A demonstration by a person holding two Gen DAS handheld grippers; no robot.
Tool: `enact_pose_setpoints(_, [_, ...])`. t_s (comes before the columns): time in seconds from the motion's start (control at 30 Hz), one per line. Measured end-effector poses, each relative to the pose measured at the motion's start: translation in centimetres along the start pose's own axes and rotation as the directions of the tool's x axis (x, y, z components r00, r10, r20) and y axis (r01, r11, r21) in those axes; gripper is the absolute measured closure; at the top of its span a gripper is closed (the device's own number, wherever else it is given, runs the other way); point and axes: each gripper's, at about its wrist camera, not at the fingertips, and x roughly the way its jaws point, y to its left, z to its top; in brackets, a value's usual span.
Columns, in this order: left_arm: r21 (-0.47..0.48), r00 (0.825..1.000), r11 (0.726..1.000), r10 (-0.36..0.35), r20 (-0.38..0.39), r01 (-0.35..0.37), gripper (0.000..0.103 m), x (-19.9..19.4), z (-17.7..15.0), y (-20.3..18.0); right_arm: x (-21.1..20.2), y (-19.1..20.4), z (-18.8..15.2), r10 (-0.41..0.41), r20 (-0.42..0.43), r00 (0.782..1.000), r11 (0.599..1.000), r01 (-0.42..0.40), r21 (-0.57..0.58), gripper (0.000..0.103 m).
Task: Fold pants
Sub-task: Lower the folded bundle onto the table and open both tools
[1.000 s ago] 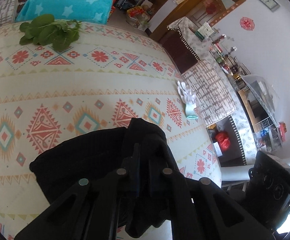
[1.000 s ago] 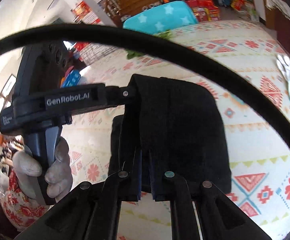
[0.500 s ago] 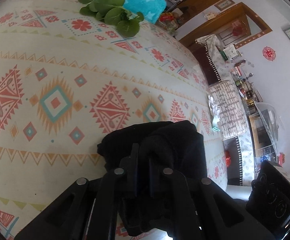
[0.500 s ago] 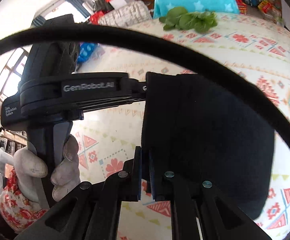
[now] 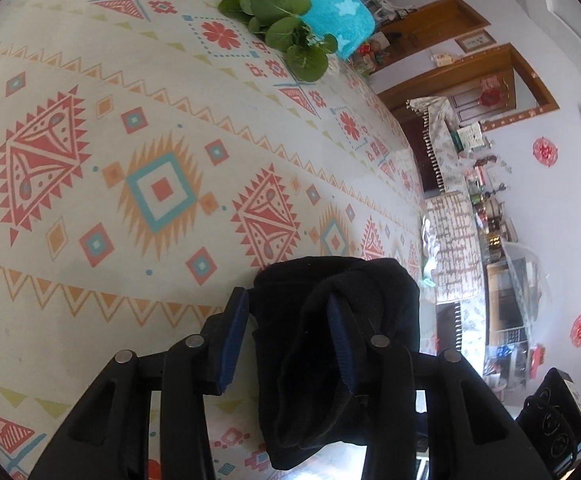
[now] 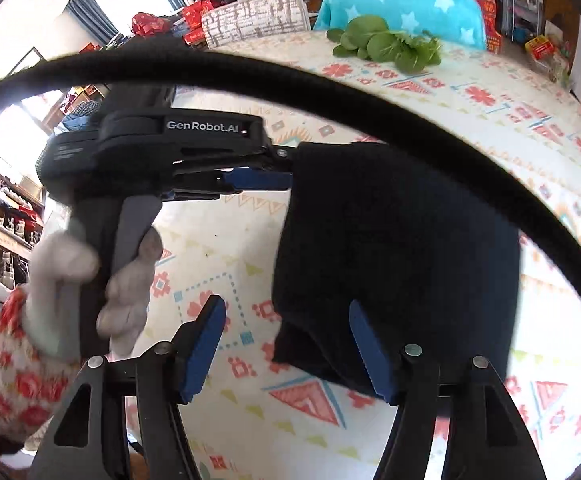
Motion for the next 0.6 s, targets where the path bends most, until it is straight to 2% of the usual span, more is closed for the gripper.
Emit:
enact_pose_setpoints(0.1, [-0.022,0.999,1.0,0.008,0.042,-0.007,0.063,-1.3,0.1,0.7,-1.9,-1.8,0.1,-0.088,0.055,0.995,0.995,0.085,0.049,0.034])
enact_pose_setpoints(0.17, [-0.047,0.998,0.999,0.008,0.07,-0.005,0.06,-2.3,0.2,1.6,-2.4,-3.1,0.2,-0.169,0.066,0.983,0.983,0.163,0.089,0.034])
enact_pose_setpoints(0.3, [-0.079,0.993,0.997,0.022,0.118,-0.013,0.06,-3.8,0.0,2.1,-1.3,-4.0,0.3,-0.234,0.055,0.971,0.966,0.225,0.126,0.038])
enact_pose_setpoints(0.43, [0.026,0.992,0.999,0.045,0.118,-0.048,0.06,-3.2,-0.6,-1.4,1.7,-2.3,-0.4,-0.301,0.022,0.953,0.953,0.299,0.05,0.038])
enact_pose_setpoints(0.5, [0.098,0.992,0.992,0.07,0.102,-0.08,0.058,-2.0,-1.0,-3.7,3.1,-1.8,-1.0,-0.351,0.012,0.936,0.937,0.351,-0.002,0.037])
enact_pose_setpoints(0.6, [0.177,0.986,0.971,0.146,0.086,-0.159,0.058,0.4,-1.6,-5.7,4.0,-1.4,-1.6,-0.39,0.022,0.921,0.92,0.391,-0.04,0.036])
